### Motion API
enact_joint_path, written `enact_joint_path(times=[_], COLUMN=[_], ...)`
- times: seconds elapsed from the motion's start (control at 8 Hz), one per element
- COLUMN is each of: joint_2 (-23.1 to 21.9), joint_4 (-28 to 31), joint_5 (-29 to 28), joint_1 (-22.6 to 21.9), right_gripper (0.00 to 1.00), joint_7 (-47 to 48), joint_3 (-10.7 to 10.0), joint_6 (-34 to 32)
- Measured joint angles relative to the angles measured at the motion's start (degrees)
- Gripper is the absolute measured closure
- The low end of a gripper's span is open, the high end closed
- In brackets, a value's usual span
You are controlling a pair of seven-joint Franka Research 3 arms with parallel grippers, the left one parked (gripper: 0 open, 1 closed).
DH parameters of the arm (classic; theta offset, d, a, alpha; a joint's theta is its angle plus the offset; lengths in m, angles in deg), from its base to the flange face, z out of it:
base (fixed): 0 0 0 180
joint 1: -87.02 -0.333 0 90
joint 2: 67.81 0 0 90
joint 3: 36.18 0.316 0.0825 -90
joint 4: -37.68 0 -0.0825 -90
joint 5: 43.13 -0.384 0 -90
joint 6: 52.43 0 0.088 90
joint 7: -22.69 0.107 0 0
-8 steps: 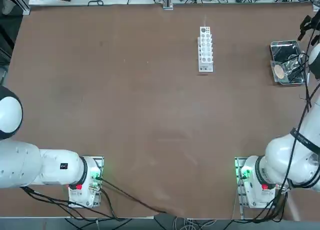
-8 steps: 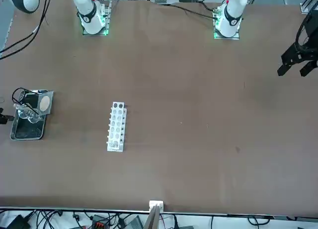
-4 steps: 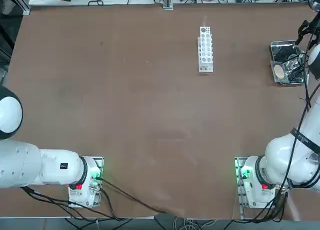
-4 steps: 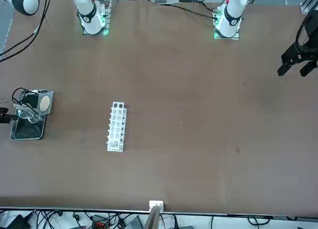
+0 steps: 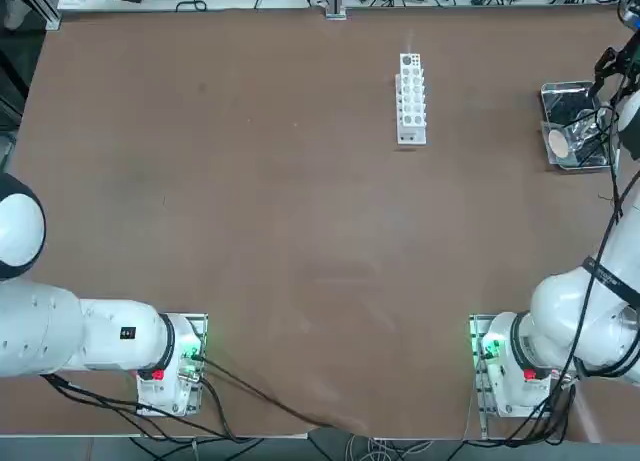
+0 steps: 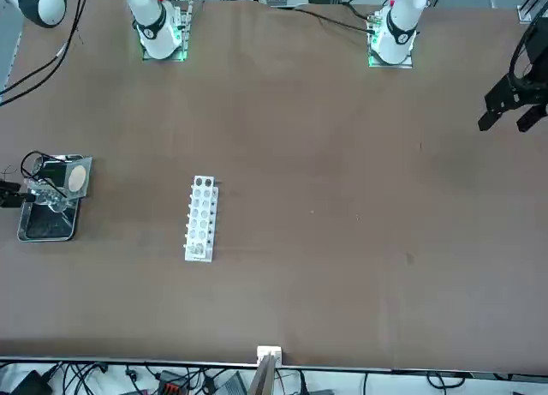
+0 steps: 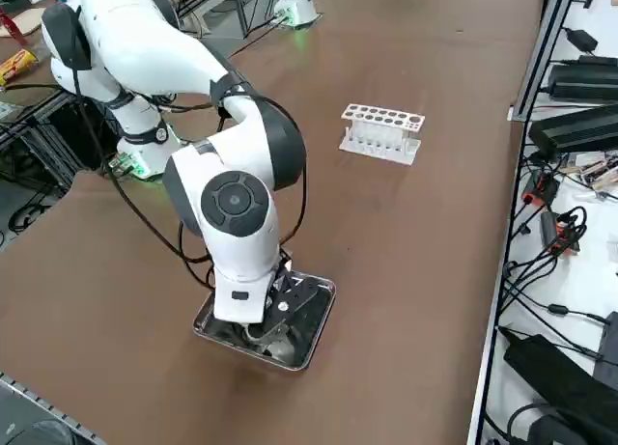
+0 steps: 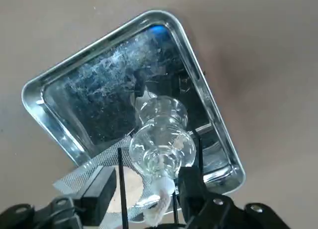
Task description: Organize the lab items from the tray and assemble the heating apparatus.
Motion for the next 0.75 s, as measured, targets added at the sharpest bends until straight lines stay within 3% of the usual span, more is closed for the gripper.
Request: enact_joint_path(times=[0.75], joint_2=[1.52], joint_4=[0.05], joint_5=[-0.1], joint_1=[1.3], right_gripper=[0.25], joint_7=[-3.01], joint_3=[0.01], joint_6=[-0.22])
